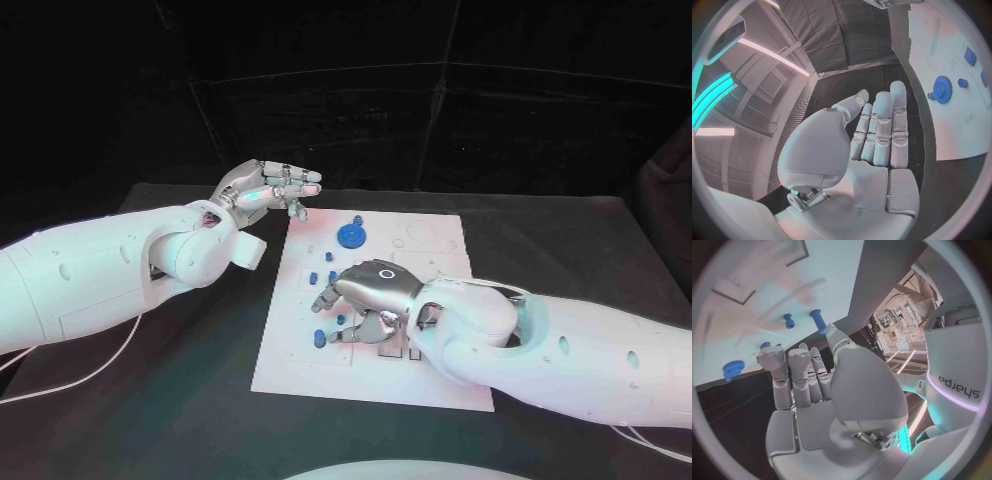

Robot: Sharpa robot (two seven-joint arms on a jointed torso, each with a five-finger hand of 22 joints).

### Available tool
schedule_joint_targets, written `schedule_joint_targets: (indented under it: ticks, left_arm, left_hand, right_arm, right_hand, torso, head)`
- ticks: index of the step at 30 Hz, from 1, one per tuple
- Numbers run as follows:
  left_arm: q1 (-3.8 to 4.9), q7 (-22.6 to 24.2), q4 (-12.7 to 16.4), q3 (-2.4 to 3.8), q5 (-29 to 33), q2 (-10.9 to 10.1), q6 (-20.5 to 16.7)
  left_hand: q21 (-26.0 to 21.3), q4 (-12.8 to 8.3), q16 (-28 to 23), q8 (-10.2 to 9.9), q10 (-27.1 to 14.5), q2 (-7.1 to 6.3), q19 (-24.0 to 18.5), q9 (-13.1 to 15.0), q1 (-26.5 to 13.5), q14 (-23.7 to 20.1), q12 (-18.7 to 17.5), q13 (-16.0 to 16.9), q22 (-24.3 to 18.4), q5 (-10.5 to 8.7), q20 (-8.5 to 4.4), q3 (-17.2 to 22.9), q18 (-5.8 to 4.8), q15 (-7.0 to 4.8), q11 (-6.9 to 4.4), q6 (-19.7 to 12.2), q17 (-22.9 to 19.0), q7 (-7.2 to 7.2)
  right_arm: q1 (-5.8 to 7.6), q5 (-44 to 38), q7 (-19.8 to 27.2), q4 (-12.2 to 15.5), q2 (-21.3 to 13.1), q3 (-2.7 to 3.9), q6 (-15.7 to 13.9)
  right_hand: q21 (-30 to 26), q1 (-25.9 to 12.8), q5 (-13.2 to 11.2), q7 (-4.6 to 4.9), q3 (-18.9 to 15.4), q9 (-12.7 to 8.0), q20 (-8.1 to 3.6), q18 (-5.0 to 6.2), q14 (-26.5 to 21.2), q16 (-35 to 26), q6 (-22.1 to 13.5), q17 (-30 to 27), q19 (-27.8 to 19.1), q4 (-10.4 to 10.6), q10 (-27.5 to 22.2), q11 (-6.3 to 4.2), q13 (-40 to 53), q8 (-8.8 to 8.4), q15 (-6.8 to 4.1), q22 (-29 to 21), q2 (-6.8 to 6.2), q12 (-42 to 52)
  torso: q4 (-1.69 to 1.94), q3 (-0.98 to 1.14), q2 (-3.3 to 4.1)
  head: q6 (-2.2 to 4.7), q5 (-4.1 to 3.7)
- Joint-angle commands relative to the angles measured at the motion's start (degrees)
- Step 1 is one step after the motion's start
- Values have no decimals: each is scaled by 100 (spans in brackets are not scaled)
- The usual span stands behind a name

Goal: Assemble the parts on the task board

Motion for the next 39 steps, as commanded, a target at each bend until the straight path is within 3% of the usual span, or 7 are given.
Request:
schedule_joint_targets:
  ticks: [1,7,11,16,22,29,39]
  left_arm:
    - [7,12,19,0,20,-28,60]
    - [7,15,49,-21,20,-71,44]
    - [7,19,80,-33,20,-84,45]
    - [8,25,108,-42,20,-90,56]
    - [8,29,129,-51,20,-97,58]
    - [8,31,146,-58,20,-111,56]
    - [8,31,165,-63,20,-143,51]
  left_hand:
    - [-9,-11,33,10,35,66,-29,-2,-5,-33,12,-9,-8,13,-3,-32,83,-2,-2,36,-6,-5]
    - [-9,-11,33,10,35,66,-29,-2,-5,-33,12,-9,-8,13,-3,-32,83,-2,-2,36,-6,-5]
    - [-9,-11,33,10,35,66,-29,-2,-5,-33,12,-9,-8,13,-3,-32,83,-2,-2,36,-6,-5]
    - [-16,-10,39,13,29,70,-30,-4,-12,-40,24,-14,-15,13,-3,-46,82,-1,-1,36,-22,-7]
    - [-16,-10,39,13,29,70,-30,-4,-12,-40,24,-14,-15,13,-3,-46,82,-1,-1,36,-22,-7]
    - [-16,-10,39,13,29,70,-30,-4,-12,-40,24,-14,-15,13,-3,-46,82,-1,-1,36,-22,-7]
    - [-16,-10,39,13,29,70,-30,-4,-12,-40,24,-14,-15,13,-3,-46,82,-1,-1,36,-22,-7]
  right_arm:
    - [9,1141,48,255,-462,3,-637]
    - [19,2227,-531,703,-1515,4,-683]
    - [20,2449,-954,901,-2040,2,-569]
    - [17,2224,-1540,1045,-2432,-2,-383]
    - [9,1922,-1966,1070,-2564,-7,-281]
    - [3,1523,-2391,1007,-2504,-14,-58]
    - [-144,1337,-2513,923,-2220,-121,218]
  right_hand:
    - [237,-122,70,11,-134,35,-29,-3,136,296,202,402,262,118,537,-44,86,80,-56,348,100,292]
    - [950,-641,609,-264,-672,102,-302,-211,361,1073,498,1405,935,579,2048,-421,862,368,-349,1374,64,1450]
    - [1179,-765,584,-397,-1046,200,-403,-281,407,1454,653,1927,1110,846,2228,-518,2796,688,-450,1713,134,3239]
    - [1312,-893,536,-423,-1509,347,-425,-317,412,1691,599,2254,1185,989,1987,-558,4508,1057,-468,1916,362,4639]
    - [1466,-906,548,-448,-1740,458,-423,-373,458,1918,548,2628,1334,1007,1989,-559,5295,1279,-466,2179,522,5228]
    - [1514,-1165,574,-470,-1954,579,-424,-389,466,2001,531,2763,1375,1024,1996,-571,5618,1468,-472,2262,581,5423]
    - [1533,-1196,605,-469,-2027,649,-426,-397,470,2033,460,2821,1390,1022,2000,-570,5763,1544,-472,2299,525,5507]
  torso:
    - [-18,-11,-16]
    - [-75,-12,-37]
    - [-121,-15,-45]
    - [-176,-5,-53]
    - [-208,5,-60]
    - [-186,-7,-63]
    - [-207,-7,-60]
  head:
    - [31,-112]
    - [86,-303]
    - [104,-409]
    - [109,-461]
    - [97,-462]
    - [74,-492]
    - [30,-438]
